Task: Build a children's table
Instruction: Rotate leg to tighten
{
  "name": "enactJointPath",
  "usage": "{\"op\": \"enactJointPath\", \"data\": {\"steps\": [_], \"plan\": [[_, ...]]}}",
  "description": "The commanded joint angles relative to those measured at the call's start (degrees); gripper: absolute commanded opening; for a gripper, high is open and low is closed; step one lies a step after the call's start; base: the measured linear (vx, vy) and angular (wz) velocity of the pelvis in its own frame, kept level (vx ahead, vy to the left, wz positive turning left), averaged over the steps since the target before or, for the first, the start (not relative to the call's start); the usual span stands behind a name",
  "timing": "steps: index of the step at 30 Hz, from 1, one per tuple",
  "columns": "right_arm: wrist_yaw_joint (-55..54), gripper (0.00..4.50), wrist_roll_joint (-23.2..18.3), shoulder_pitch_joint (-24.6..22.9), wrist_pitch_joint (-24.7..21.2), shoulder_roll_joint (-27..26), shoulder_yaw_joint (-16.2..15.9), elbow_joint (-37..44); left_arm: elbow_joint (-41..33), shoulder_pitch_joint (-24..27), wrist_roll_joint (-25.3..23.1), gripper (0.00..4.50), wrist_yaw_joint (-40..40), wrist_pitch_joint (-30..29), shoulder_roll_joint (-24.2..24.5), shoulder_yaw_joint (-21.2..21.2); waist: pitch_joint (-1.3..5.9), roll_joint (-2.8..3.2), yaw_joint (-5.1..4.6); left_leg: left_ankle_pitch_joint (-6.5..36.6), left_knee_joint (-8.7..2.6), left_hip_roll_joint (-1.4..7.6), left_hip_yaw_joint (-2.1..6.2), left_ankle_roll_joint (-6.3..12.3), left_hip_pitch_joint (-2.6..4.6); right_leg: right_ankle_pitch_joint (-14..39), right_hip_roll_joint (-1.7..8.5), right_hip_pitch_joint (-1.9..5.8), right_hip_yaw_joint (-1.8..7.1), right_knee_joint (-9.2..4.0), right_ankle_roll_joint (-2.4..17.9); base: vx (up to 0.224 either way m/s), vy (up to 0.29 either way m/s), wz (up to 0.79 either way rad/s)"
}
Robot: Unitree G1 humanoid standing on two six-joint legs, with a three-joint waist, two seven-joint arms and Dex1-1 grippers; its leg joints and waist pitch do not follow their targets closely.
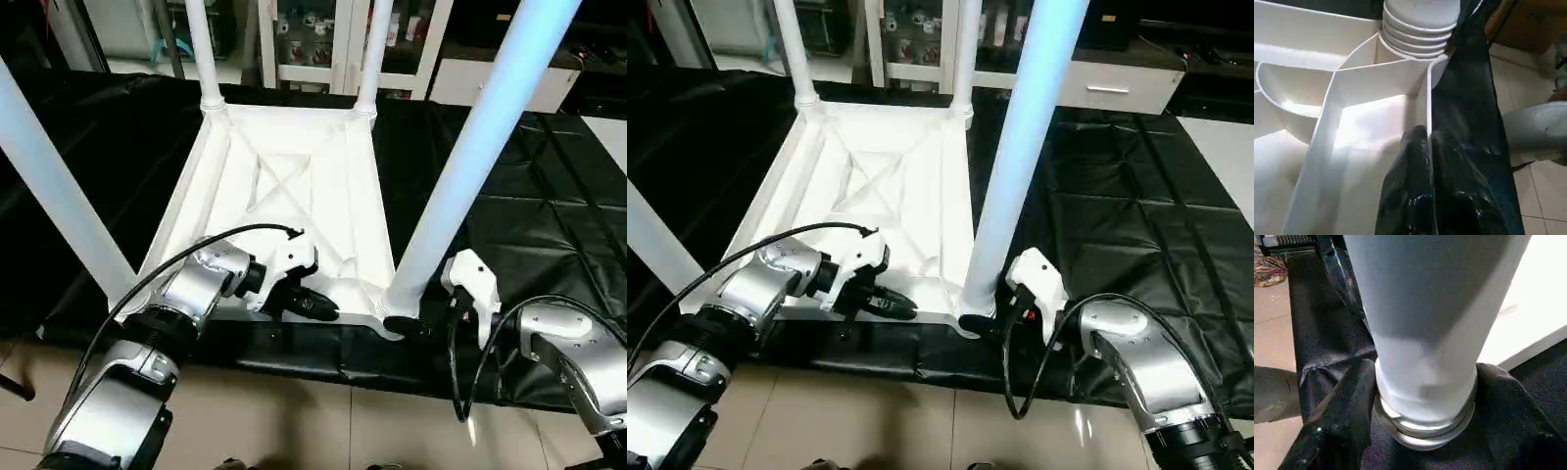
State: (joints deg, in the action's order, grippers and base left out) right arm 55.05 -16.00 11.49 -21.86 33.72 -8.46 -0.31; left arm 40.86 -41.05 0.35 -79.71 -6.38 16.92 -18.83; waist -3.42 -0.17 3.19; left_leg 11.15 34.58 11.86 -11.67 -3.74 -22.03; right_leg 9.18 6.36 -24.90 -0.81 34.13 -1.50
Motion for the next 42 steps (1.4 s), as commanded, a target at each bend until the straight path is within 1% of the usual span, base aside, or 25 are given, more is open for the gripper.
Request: {"op": "enactJointPath", "data": {"steps": [1,2,7,11,13,14,15,16,17,18,19,21,22,23,27,28,31,32,33,34,35,36,39,40,42], "plan": [[0.5,2.76,-0.7,-0.3,0.0,0.2,0.3,0.3,-0.6,1.0,-0.3,0.0,-2.2,-0.8,-0.2,-1.9,3.74,-0.98,-0.14,6.4,-3.75,0.65,-0.03,6.83,0.96,2.6,0.46,3.49,0.59,-2.49,16.4,0.0,0.0,0.0],[0.7,2.74,-0.8,-0.4,-0.1,0.2,0.3,0.4,-0.6,1.0,-0.3,0.0,-2.2,-0.9,-0.1,-1.9,3.74,-0.76,-0.11,6.4,-3.75,0.66,-0.03,6.88,1.01,2.5,0.5,3.46,0.59,-2.51,16.5,0.0,0.0,0.0],[1.3,2.69,-1.6,-0.7,-0.6,0.3,0.3,0.6,-1.0,1.1,-0.3,0.0,-2.7,-1.5,0.0,-2.2,3.74,-0.86,-0.14,6.7,-3.78,0.69,-0.04,6.79,1.03,2.7,0.46,3.48,0.59,-2.53,16.6,0.0,0.0,0.0],[-5.1,2.68,1.0,1.3,1.0,-3.0,1.9,-3.8,-0.5,0.9,-0.2,0.0,-0.3,-1.5,-0.8,-1.3,3.71,-0.85,-0.22,6.7,-3.78,0.65,-0.05,6.65,0.96,3.0,0.53,3.41,0.57,-2.59,16.7,0.0,0.0,0.0],[-11.2,2.68,2.3,3.2,1.1,-6.0,3.6,-7.0,0.8,0.2,-0.1,0.0,3.1,-0.9,-2.1,0.0,3.63,-0.84,-0.53,7.8,-3.94,0.54,0.01,5.84,0.76,4.8,0.51,3.41,0.48,-2.79,16.3,0.0,0.0,0.0],[-14.8,2.67,2.9,4.2,1.0,-7.8,4.5,-8.6,1.6,-0.3,-0.2,0.0,5.3,-0.5,-2.9,0.7,3.43,-0.93,-1.04,9.5,-4.1,0.38,0.03,4.85,0.61,7.3,0.39,3.28,0.4,-3.1,15.6,0.0,0.0,0.0],[-23.5,2.67,4.0,6.4,0.7,-12.5,6.4,-11.6,4.1,-1.7,-0.6,0.0,11.1,0.3,-5.1,2.1,3.44,-1.05,-1.6,10.6,-4.24,0.31,0.19,3.57,0.54,10.5,0.5,3.29,0.32,-3.38,14.7,0.0,0.0,0.0],[-24.8,2.67,4.0,6.6,0.7,-13.3,6.7,-12.0,4.5,-2.0,-0.7,0.0,12.1,0.3,-5.5,2.3,3.35,-0.95,-2.2,12.8,-4.54,0.18,0.43,1.62,0.33,15.6,0.55,3.22,0.16,-3.81,13.1,-0.057,0.008,-0.09],[-26.6,2.67,4.1,7.0,0.6,-14.4,7.2,-12.5,5.1,-2.4,-0.8,0.0,13.4,0.4,-6.0,2.6,3.53,-1.12,-2.4,13.0,-4.6,0.14,0.62,0.82,0.33,16.7,0.56,3.45,0.05,-3.84,12.2,-0.057,0.008,-0.09],[-29.4,2.67,4.1,7.6,0.2,-16.3,7.9,-13.2,6.0,-3.0,-0.7,0.0,15.4,0.3,-6.9,3.2,3.47,-1.13,-2.67,13.5,-4.68,0.17,0.63,0.55,0.42,16.9,0.5,3.21,0.14,-4.07,11.5,0.0,0.0,0.0],[-31.3,2.67,4.1,8.1,-0.1,-17.6,8.1,-13.8,6.6,-3.5,-0.6,0.0,17.5,0.1,-7.8,3.9,3.4,-1.27,-2.86,14.1,-4.59,0.2,0.43,0.79,0.64,16.5,0.35,2.85,0.31,-4.23,11.4,0.0,0.0,0.0],[-36.4,2.67,5.5,9.4,0.3,-20.5,8.0,-15.9,8.2,-4.9,-1.0,0.0,23.0,0.0,-9.6,5.0,3.58,-1.23,-2.96,13.0,-4.42,0.03,0.32,1.05,0.64,14.8,0.29,2.75,0.38,-4.09,11.7,0.0,0.0,0.0],[-40.4,2.67,6.1,10.5,1.1,-22.8,8.4,-17.7,9.5,-5.9,-1.3,0.0,28.2,0.0,-10.9,6.0,3.71,-1.21,-2.86,12.0,-4.42,0.06,0.42,1.16,0.53,13.7,0.29,3.06,0.29,-3.98,11.8,0.0,0.0,0.0],[-41.6,2.67,6.2,10.9,1.3,-23.6,8.7,-18.3,9.9,-6.3,-1.3,0.0,29.6,-0.1,-11.2,6.4,3.65,-1.11,-2.96,11.9,-4.31,0.04,0.21,1.36,0.6,13.0,0.2,2.71,0.39,-3.98,12.1,0.0,0.0,0.0],[-48.6,2.66,8.4,13.4,4.3,-27.9,9.5,-23.3,12.7,-8.1,-2.0,0.0,37.9,0.1,-13.3,8.5,4.02,-1.04,-2.94,7.7,-4.01,-0.13,0.14,2.95,0.44,6.5,0.11,3.1,0.37,-3.3,13.7,0.0,0.0,0.0],[-51.7,2.66,9.1,14.3,5.5,-29.4,9.8,-25.2,13.8,-8.7,-2.5,0.0,40.9,0.7,-13.8,9.0,4.17,-1.01,-2.93,6.5,-3.91,-0.14,0.13,3.22,0.61,4.9,0.15,3.16,0.34,-3.19,14.2,0.0,0.0,0.0],[-58.8,2.66,10.0,17.1,8.9,-33.9,10.5,-30.2,15.6,-9.5,-3.7,0.0,47.0,1.5,-14.7,9.2,4.12,-0.84,-2.8,6.0,-3.92,-0.17,0.02,4.03,0.76,3.8,0.13,3.19,0.33,-3.16,15.0,0.0,0.0,0.0],[-57.7,2.66,8.8,17.4,9.2,-34.5,11.0,-30.6,15.4,-9.3,-3.6,0.0,46.8,1.3,-14.8,9.1,4.12,-1.24,-2.67,6.8,-3.94,-0.18,-0.04,4.61,0.79,4.5,0.18,3.33,0.32,-3.22,14.9,0.0,0.0,0.0],[-57.0,2.66,8.1,17.6,9.5,-34.8,11.4,-30.9,15.4,-9.2,-3.6,0.0,46.8,1.4,-14.8,9.1,4.13,-1.05,-2.59,7.0,-3.99,-0.12,0.02,4.81,0.82,4.8,0.23,3.32,0.3,-3.23,14.8,0.0,0.0,0.0],[-55.5,2.66,7.1,17.5,10.6,-35.0,11.9,-30.2,15.1,-9.0,-3.6,0.0,46.4,1.3,-14.7,8.9,4.02,-1.25,-2.68,7.9,-4.02,-0.04,-0.06,5.2,0.85,5.4,0.15,3.23,0.3,-3.39,14.5,0.0,0.0,0.0],[-54.8,3.22,6.6,17.4,11.5,-35.2,12.3,-29.9,15.0,-8.9,-3.7,0.0,46.3,1.3,-14.7,8.7,4.01,-1.32,-2.66,8.0,-4.02,-0.05,-0.01,5.23,0.79,5.7,0.16,3.29,0.28,-3.35,14.4,0.0,0.0,0.0],[-53.6,3.22,6.4,17.0,11.8,-34.8,12.2,-28.5,14.7,-8.5,-3.5,0.0,45.6,1.2,-14.4,8.5,3.98,-1.16,-2.59,8.3,-4.06,0.01,-0.01,5.27,0.83,6.1,0.22,3.23,0.3,-3.43,14.2,0.0,0.0,0.0],[-49.2,3.43,6.0,15.6,11.4,-32.7,11.4,-24.7,13.6,-7.6,-3.4,0.0,41.7,1.6,-13.4,7.8,3.94,-1.27,-2.6,8.1,-4.16,0.01,0.18,5.44,0.53,6.1,0.23,3.63,0.22,-3.41,13.4,0.0,0.0,0.0],[-46.2,3.64,5.7,14.9,10.9,-31.2,10.9,-22.8,13.2,-7.1,-3.5,0.0,38.6,2.6,-12.8,7.1,3.99,-1.25,-2.78,7.9,-4.09,0.01,0.18,5.62,0.45,5.8,0.26,3.59,0.25,-3.34,13.4,0.0,0.0,0.0],[-45.4,3.76,5.5,14.8,10.8,-30.8,10.8,-22.5,13.2,-7.0,-3.5,0.0,37.6,3.0,-12.7,7.0,4.07,-1.31,-2.85,7.4,-3.95,-0.01,0.11,5.86,0.53,5.1,0.23,3.51,0.29,-3.25,13.9,0.0,0.0,0.0]]}}
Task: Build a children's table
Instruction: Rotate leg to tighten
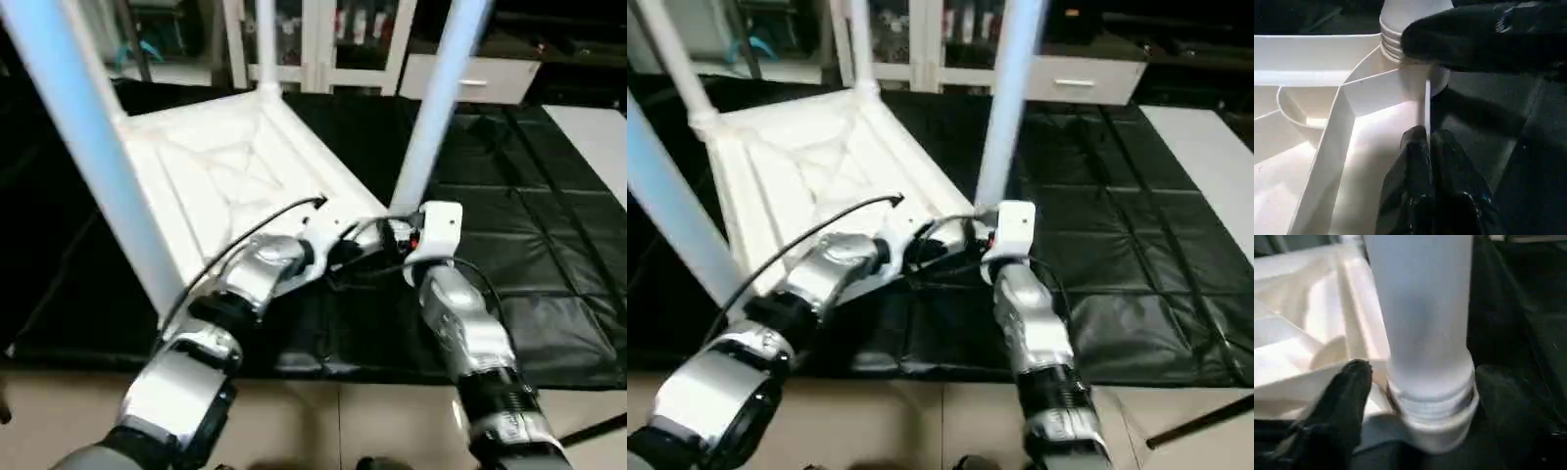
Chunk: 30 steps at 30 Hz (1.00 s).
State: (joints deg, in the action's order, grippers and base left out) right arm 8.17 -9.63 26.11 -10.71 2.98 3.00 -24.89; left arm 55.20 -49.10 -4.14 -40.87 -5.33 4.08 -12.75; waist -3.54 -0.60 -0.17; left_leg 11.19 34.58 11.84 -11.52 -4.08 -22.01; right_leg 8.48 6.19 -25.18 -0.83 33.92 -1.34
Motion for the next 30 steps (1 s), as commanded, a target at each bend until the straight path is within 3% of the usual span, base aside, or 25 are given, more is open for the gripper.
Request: {"op": "enactJointPath", "data": {"steps": [1,2,3,5,7,9,13,17,21,25,27,30], "plan": [[6.1,3.82,-2.2,-0.9,-3.1,2.3,-1.8,4.9,-2.1,1.8,1.2,0.0,-4.3,1.4,0.9,0.1,4.09,-0.68,0.55,7.7,-3.98,0.1,-0.11,6.4,0.71,6.1,0.37,3.63,0.33,-3.15,14.4,0.0,0.0,0.0],[7.1,3.82,-2.5,-1.1,-3.9,2.9,-2.0,5.5,-2.3,2.0,1.2,0.0,-5.0,1.4,1.1,0.0,4.01,-0.67,0.65,7.8,-4.04,0.11,-0.09,6.58,0.78,6.2,0.31,3.72,0.32,-3.18,14.5,0.0,0.0,0.0],[13.5,4.05,-3.3,-2.9,-7.5,7.0,-4.0,9.6,-3.6,3.0,1.3,0.0,-8.9,0.7,2.3,-1.2,3.85,-0.62,0.83,8.3,-4.13,0.27,-0.09,6.72,0.74,6.5,0.29,3.73,0.36,-3.2,14.6,0.0,0.0,0.0],[20.1,4.05,-3.1,-5.3,-9.1,12.3,-6.7,13.8,-5.5,4.4,2.0,0.0,-15.3,1.3,3.6,-2.8,3.92,-0.41,1.22,8.1,-4.11,0.36,-0.05,6.58,0.89,6.1,0.31,3.73,0.4,-3.12,14.6,0.0,0.0,0.0],[27.8,4.05,-4.1,-8.4,-10.8,18.2,-8.8,18.6,-8.1,6.1,2.5,0.0,-23.6,1.9,5.6,-5.3,3.95,-0.59,1.87,8.2,-4.06,0.56,-0.1,6.74,0.94,5.3,0.42,3.89,0.52,-2.97,14.8,0.0,0.0,0.0],[29.8,4.05,-4.4,-9.2,-11.0,19.8,-9.2,19.8,-8.9,6.7,2.7,0.0,-26.0,2.6,6.2,-6.1,3.82,-0.57,2.23,8.9,-4.14,0.61,-0.2,6.76,1.08,6.3,0.45,3.48,0.57,-3.16,15.2,0.0,0.0,0.0],[41.8,4.05,-6.6,-15.8,-12.1,30.2,-12.1,28.2,-13.8,8.9,4.0,0.0,-36.5,-0.6,9.5,-8.9,3.56,-0.47,3.48,11.4,-4.47,1.09,-0.14,5.43,1.46,9.2,0.69,3.47,0.73,-3.25,14.3,0.0,0.0,0.0],[44.4,4.05,-7.7,-18.0,-12.8,32.7,-11.7,30.4,-15.8,9.7,4.2,0.0,-40.1,-2.5,11.3,-9.9,3.41,-0.53,3.24,13.4,-4.72,0.92,-0.03,4.47,0.97,11.7,0.79,3.38,0.66,-3.56,13.6,0.0,0.0,0.0],[44.6,4.05,-7.2,-18.0,-12.6,32.6,-11.5,30.6,-16.9,10.2,3.8,0.0,-41.5,-2.6,12.6,-10.1,3.45,-0.46,3.19,13.6,-4.75,0.91,0.01,3.63,1.09,13.4,0.84,3.18,0.69,-3.79,12.8,0.0,0.0,0.0],[44.8,4.05,-7.4,-17.8,-12.6,32.6,-11.8,30.9,-17.1,10.1,3.6,0.0,-41.3,-2.8,12.9,-10.0,3.56,-0.51,3.23,11.8,-4.64,0.84,0.03,3.91,0.99,10.8,0.72,3.3,0.6,-3.46,13.2,0.0,0.0,0.0],[45.3,3.72,-7.9,-17.7,-12.8,32.7,-12.0,31.1,-17.9,10.3,3.7,0.0,-41.5,-3.5,13.1,-10.1,3.62,-0.57,3.22,11.2,-4.56,0.86,0.04,4.3,0.94,9.9,0.79,3.42,0.6,-3.33,13.5,0.0,0.0,0.0],[45.9,3.59,-7.7,-17.6,-13.2,32.6,-11.9,30.8,-18.6,10.6,3.8,0.0,-41.4,-4.0,13.2,-10.1,3.59,-0.61,3.21,10.6,-4.48,0.83,-0.06,4.72,0.99,9.4,0.72,3.34,0.61,-3.32,13.8,0.0,0.0,0.0]]}}
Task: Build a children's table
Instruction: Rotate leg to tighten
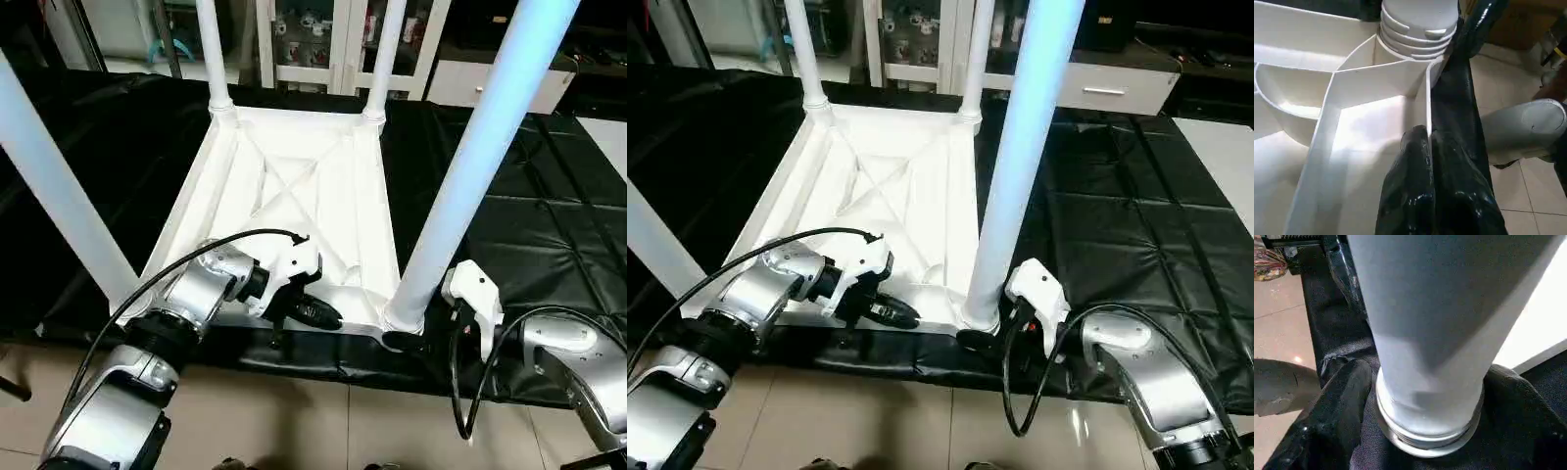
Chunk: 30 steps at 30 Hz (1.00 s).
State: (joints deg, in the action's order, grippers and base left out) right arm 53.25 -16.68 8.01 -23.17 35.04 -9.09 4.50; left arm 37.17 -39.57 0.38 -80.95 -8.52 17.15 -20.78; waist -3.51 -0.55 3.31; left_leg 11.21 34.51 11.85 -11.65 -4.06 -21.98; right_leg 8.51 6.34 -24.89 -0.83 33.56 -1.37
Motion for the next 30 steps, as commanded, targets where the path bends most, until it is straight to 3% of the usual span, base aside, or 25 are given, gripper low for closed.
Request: {"op": "enactJointPath", "data": {"steps": [1,6,7,15,18,20,21,22,24,25,27,28,30], "plan": [[1.0,3.59,-0.7,0.5,-0.8,0.5,0.2,1.4,-0.7,1.1,-0.7,0.0,-1.4,-0.9,0.2,-2.1,3.52,-0.64,-0.28,10.7,-4.45,0.85,0.1,4.71,0.9,9.6,0.57,3.09,0.6,-2.96,13.8,0.0,0.0,0.0],[1.4,3.24,-0.8,0.3,-1.0,0.6,0.2,1.5,-1.1,1.3,-0.7,0.0,-1.4,-1.3,0.1,-2.1,3.6,-0.6,-0.26,10.0,-4.34,0.86,0.06,4.95,1.04,8.7,0.53,3.05,0.61,-2.86,14.1,0.0,0.0,0.0],[1.4,2.98,-1.0,0.3,-1.0,0.5,0.3,1.5,-1.4,1.4,-0.7,0.0,-1.5,-1.5,0.2,-2.2,3.61,-0.6,-0.25,9.8,-4.31,0.83,0.05,5.04,0.99,8.4,0.52,3.1,0.6,-2.81,14.3,0.0,0.0,0.0],[1.2,2.72,-1.2,0.5,-0.9,-0.4,0.5,0.6,-2.0,1.6,-0.6,0.0,-1.9,-2.1,0.5,-2.4,3.64,-0.52,-0.29,9.5,-4.27,0.79,0.07,5.09,0.97,7.9,0.5,3.17,0.57,-2.76,14.5,0.0,0.0,0.0],[-2.9,2.7,1.0,1.8,0.9,-2.9,0.8,-1.8,-1.7,1.6,-0.7,0.0,-0.9,-2.1,0.3,-2.0,3.63,-0.52,-0.43,9.6,-4.26,0.72,0.04,4.94,0.92,8.2,0.51,3.09,0.55,-2.76,14.5,0.0,0.0,0.0],[-9.2,2.69,2.7,3.6,1.4,-6.7,1.8,-4.8,-0.6,1.2,-0.8,0.0,1.9,-1.7,-0.6,-1.0,3.42,-0.54,-0.83,10.7,-4.48,0.56,0.09,4.01,0.62,10.4,0.53,3.04,0.48,-3.04,14.1,0.0,0.0,0.0],[-11.0,2.69,2.9,4.1,1.2,-7.9,2.1,-5.6,-0.1,1.1,-0.8,0.0,3.2,-1.7,-1.1,-0.5,3.29,-0.64,-1.34,13.3,-4.75,0.45,0.24,2.74,0.52,14.5,0.46,3.01,0.35,-3.38,12.8,0.0,0.0,0.0],[-12.8,2.69,3.3,4.5,1.5,-9.2,2.3,-6.4,0.6,0.8,-0.8,0.0,5.0,-1.8,-1.8,0.2,3.32,-0.66,-1.8,15.2,-4.89,0.43,0.44,1.61,0.58,18.1,0.56,2.97,0.32,-3.66,11.7,0.0,0.0,0.0],[-18.2,2.69,5.4,6.0,2.3,-12.7,2.0,-8.9,2.8,-0.2,-0.8,0.0,10.6,-2.7,-4.0,2.0,3.27,-0.57,-1.99,16.5,-4.99,0.49,0.5,0.87,0.72,20.3,0.52,2.73,0.34,-3.96,10.7,0.0,0.0,0.0],[-21.6,2.69,6.6,6.9,2.6,-14.7,1.9,-10.3,3.9,-0.6,-1.0,0.0,13.4,-3.0,-5.1,2.6,3.23,-0.8,-2.38,17.5,-4.91,0.31,0.46,0.1,0.82,21.6,0.4,2.38,0.36,-4.18,10.2,0.0,0.0,0.0],[-27.3,2.68,7.7,8.5,1.8,-18.7,2.3,-12.9,5.9,-1.6,-1.3,0.0,19.7,-3.8,-7.4,4.2,3.27,-0.82,-2.95,17.2,-4.99,0.18,0.52,-0.16,0.6,21.7,0.31,2.41,0.3,-4.22,9.6,0.0,0.0,0.0],[-33.5,2.68,9.2,10.5,1.8,-22.7,2.9,-16.3,7.6,-2.6,-1.6,0.0,27.3,-3.9,-9.9,6.1,3.28,-0.82,-3.26,17.9,-4.99,0.09,0.61,-0.3,0.57,23.1,0.31,2.35,0.21,-4.43,9.2,0.0,0.0,0.0],[-34.4,2.68,9.4,10.8,1.8,-23.4,3.0,-16.9,7.9,-2.8,-1.6,0.0,28.6,-3.9,-10.3,6.5,3.28,-0.87,-3.36,17.9,-5.03,0.09,0.65,-0.37,0.63,23.5,0.32,2.29,0.19,-4.57,9.0,0.0,0.0,0.0]]}}
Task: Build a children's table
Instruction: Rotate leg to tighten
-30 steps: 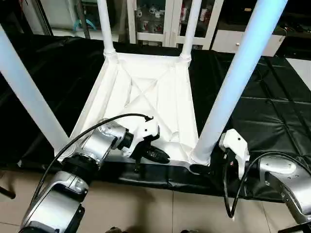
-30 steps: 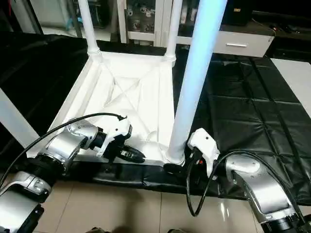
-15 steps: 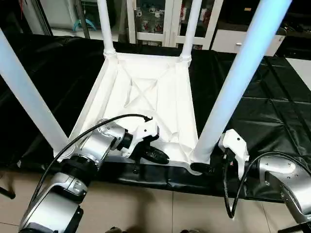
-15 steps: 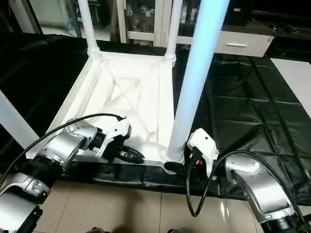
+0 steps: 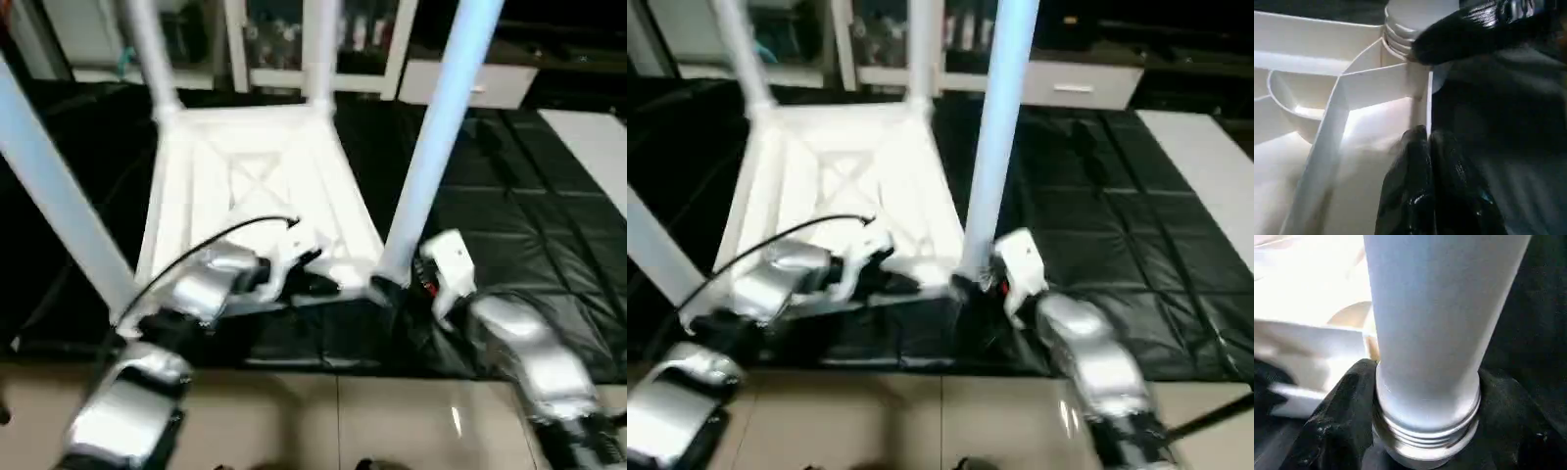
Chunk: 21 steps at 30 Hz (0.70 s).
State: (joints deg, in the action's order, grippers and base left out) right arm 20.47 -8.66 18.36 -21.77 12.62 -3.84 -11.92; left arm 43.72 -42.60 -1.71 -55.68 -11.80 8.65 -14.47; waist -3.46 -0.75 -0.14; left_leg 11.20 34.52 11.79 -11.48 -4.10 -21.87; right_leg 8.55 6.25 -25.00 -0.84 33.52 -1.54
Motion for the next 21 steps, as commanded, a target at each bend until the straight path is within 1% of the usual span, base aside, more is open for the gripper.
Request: {"op": "enactJointPath", "data": {"steps": [1,2,3,4,5,6,7,8,9,10,11,12,13,14,15,16,17,18,19,20,21], "plan": [[-4.1,2.68,2.1,1.3,0.8,-2.6,-1.8,-2.0,2.0,-0.2,0.4,0.0,6.2,-1.1,-2.8,1.1,3.42,-0.74,0.19,16.8,-4.88,0.18,0.39,0.15,0.7,21.9,0.38,2.46,0.32,-4.57,9.1,0.0,0.0,0.0],[-5.8,2.68,2.2,2.1,1.1,-3.9,-1.6,-3.5,2.7,-0.7,0.2,0.0,9.3,-1.3,-3.6,1.8,3.41,-0.67,0.25,16.3,-4.85,0.16,0.32,0.44,0.64,20.7,0.32,2.48,0.37,-4.47,9.4,0.0,0.0,0.0],[-9.6,2.68,3.1,3.5,1.3,-5.9,-1.4,-6.2,3.8,-1.3,-0.1,0.0,13.2,-1.7,-4.5,2.7,3.45,-0.59,0.09,15.6,-4.89,0.13,0.33,0.66,0.44,19.1,0.25,2.55,0.33,-4.27,9.9,0.0,0.0,0.0],[-10.7,2.68,3.2,3.9,1.5,-6.5,-1.1,-7.1,4.1,-1.5,-0.2,0.0,14.4,-1.6,-4.7,3.0,3.46,-0.52,-0.05,15.1,-4.99,0.09,0.38,0.39,0.33,18.4,0.2,2.59,0.23,-4.14,10.1,0.0,0.0,0.0],[-12.4,2.68,3.1,4.7,1.9,-7.7,-0.4,-8.6,4.7,-1.8,-0.4,0.0,16.8,-1.0,-5.2,3.6,3.66,-0.44,-0.1,14.7,-4.83,0.1,0.28,0.59,0.55,17.1,0.23,2.62,0.29,-4.1,10.4,0.0,0.0,0.0],[-15.0,2.68,3.1,5.6,2.3,-9.0,0.6,-10.5,5.1,-2.1,-0.6,0.0,18.5,-0.6,-5.5,4.0,3.67,-0.45,-0.04,14.3,-4.72,0.08,0.23,0.82,0.62,16.1,0.22,2.63,0.32,-4.11,10.6,0.0,0.0,0.0],[-18.2,2.68,3.4,7.2,3.8,-10.8,1.9,-13.5,5.7,-2.4,-1.0,0.0,21.4,0.5,-5.9,4.7,3.73,-0.4,-0.1,13.2,-4.68,-0.02,0.17,1.38,0.47,14.3,0.18,2.76,0.35,-3.88,11.1,0.0,0.0,0.0],[-18.8,2.68,3.6,7.6,4.3,-11.3,2.1,-14.3,5.8,-2.4,-1.0,0.0,22.2,0.8,-6.0,4.9,3.82,-0.55,-0.18,12.7,-4.62,0.01,0.14,1.62,0.37,13.6,0.28,2.8,0.34,-3.8,11.3,0.0,0.0,0.0],[-19.3,2.67,3.5,8.1,4.8,-11.9,2.5,-15.3,6.0,-2.6,-1.2,0.0,22.6,1.2,-6.0,5.0,3.88,-0.43,-0.22,12.2,-4.63,-0.06,0.21,1.81,0.3,13.2,0.22,2.98,0.22,-3.7,11.3,0.0,0.0,0.0],[-19.3,2.67,3.5,8.2,4.9,-12.0,2.5,-15.4,6.0,-2.6,-1.2,0.0,22.6,1.2,-6.0,5.0,3.84,-0.41,-0.09,11.7,-4.5,-0.04,0.07,2.32,0.5,12.3,0.18,2.9,0.26,-3.7,11.4,0.0,0.0,0.0],[-19.4,2.67,3.4,8.3,5.0,-12.2,2.7,-15.7,6.1,-2.6,-1.2,0.0,22.6,1.3,-6.0,4.9,3.93,-0.41,-0.01,11.1,-4.42,-0.05,0.03,2.65,0.54,11.3,0.17,2.98,0.3,-3.59,11.6,0.0,0.0,0.0],[-16.2,2.67,2.9,8.4,6.3,-12.4,1.9,-15.9,6.0,-2.6,-1.2,0.0,22.4,1.2,-5.8,5.0,3.92,-0.72,0.0,9.9,-4.36,-0.06,-0.03,3.52,0.38,9.4,0.13,3.09,0.31,-3.4,12.0,0.0,0.0,0.0],[-11.1,3.02,0.9,8.1,8.2,-12.8,1.7,-15.3,5.7,-2.5,-1.1,0.0,22.1,0.9,-5.4,5.2,3.94,-0.64,0.11,9.9,-4.34,-0.04,-0.03,4.4,0.23,9.2,0.27,3.26,0.25,-3.31,12.2,0.0,0.0,0.0],[-10.8,3.23,0.8,8.1,8.3,-12.9,1.7,-15.2,5.7,-2.5,-1.1,0.0,22.1,0.9,-5.4,5.2,3.97,-0.57,0.17,9.8,-4.29,0.02,-0.03,4.77,0.3,9.1,0.32,3.25,0.26,-3.28,12.3,0.0,0.0,0.0],[-8.8,3.4,0.1,7.8,9.0,-12.3,1.7,-13.9,5.4,-2.4,-1.3,0.0,20.5,0.8,-4.7,4.6,3.91,-0.51,0.16,9.3,-4.27,0.05,-0.08,5.33,0.35,8.6,0.26,3.19,0.27,-3.3,12.8,0.0,0.0,0.0],[-7.0,3.47,0.2,7.4,9.0,-11.1,1.1,-12.7,5.1,-2.2,-1.2,0.0,19.4,0.6,-4.2,4.2,3.8,-0.58,0.12,9.6,-4.32,0.03,-0.07,5.67,0.17,9.0,0.26,3.29,0.22,-3.33,12.8,0.0,0.0,0.0],[-6.3,3.57,0.3,7.4,9.3,-10.6,0.9,-12.6,5.2,-2.1,-1.1,0.0,19.1,0.7,-4.1,4.1,3.69,-0.59,0.06,9.9,-4.47,0.01,0.06,5.58,-0.08,10.0,0.27,3.48,0.14,-3.38,12.5,0.0,0.0,0.0],[-5.8,3.65,0.4,7.4,9.6,-10.2,0.8,-12.5,5.3,-2.1,-1.1,0.0,18.7,0.9,-3.9,3.9,3.67,-0.57,-0.32,11.2,-4.68,0.04,0.28,4.97,-0.34,12.8,0.4,3.72,-0.02,-3.52,11.6,0.0,0.0,0.0],[-4.7,3.74,0.2,7.2,9.6,-9.3,0.8,-11.6,5.1,-2.0,-1.2,0.0,17.6,0.8,-3.6,3.5,3.65,-0.57,-0.77,12.0,-4.78,0.11,0.45,4.13,-0.44,14.6,0.47,3.64,-0.06,-3.65,11.2,0.0,0.0,0.0],[-2.3,3.74,-0.7,6.5,8.4,-7.8,0.4,-9.6,4.8,-1.6,-1.2,0.0,15.4,1.7,-3.0,2.7,3.69,-0.55,-0.78,12.2,-4.78,0.13,0.49,3.84,-0.37,15.0,0.45,3.61,-0.08,-3.69,11.0,0.0,0.0,0.0],[1.3,3.82,-1.2,5.2,7.4,-5.0,-0.8,-6.4,4.0,-1.2,-1.2,0.0,12.4,1.4,-2.3,1.8,3.49,-0.27,-0.5,13.4,-4.83,0.21,0.37,3.75,0.18,15.3,0.2,3.28,0.02,-4.11,10.8,0.0,0.0,0.0]]}}
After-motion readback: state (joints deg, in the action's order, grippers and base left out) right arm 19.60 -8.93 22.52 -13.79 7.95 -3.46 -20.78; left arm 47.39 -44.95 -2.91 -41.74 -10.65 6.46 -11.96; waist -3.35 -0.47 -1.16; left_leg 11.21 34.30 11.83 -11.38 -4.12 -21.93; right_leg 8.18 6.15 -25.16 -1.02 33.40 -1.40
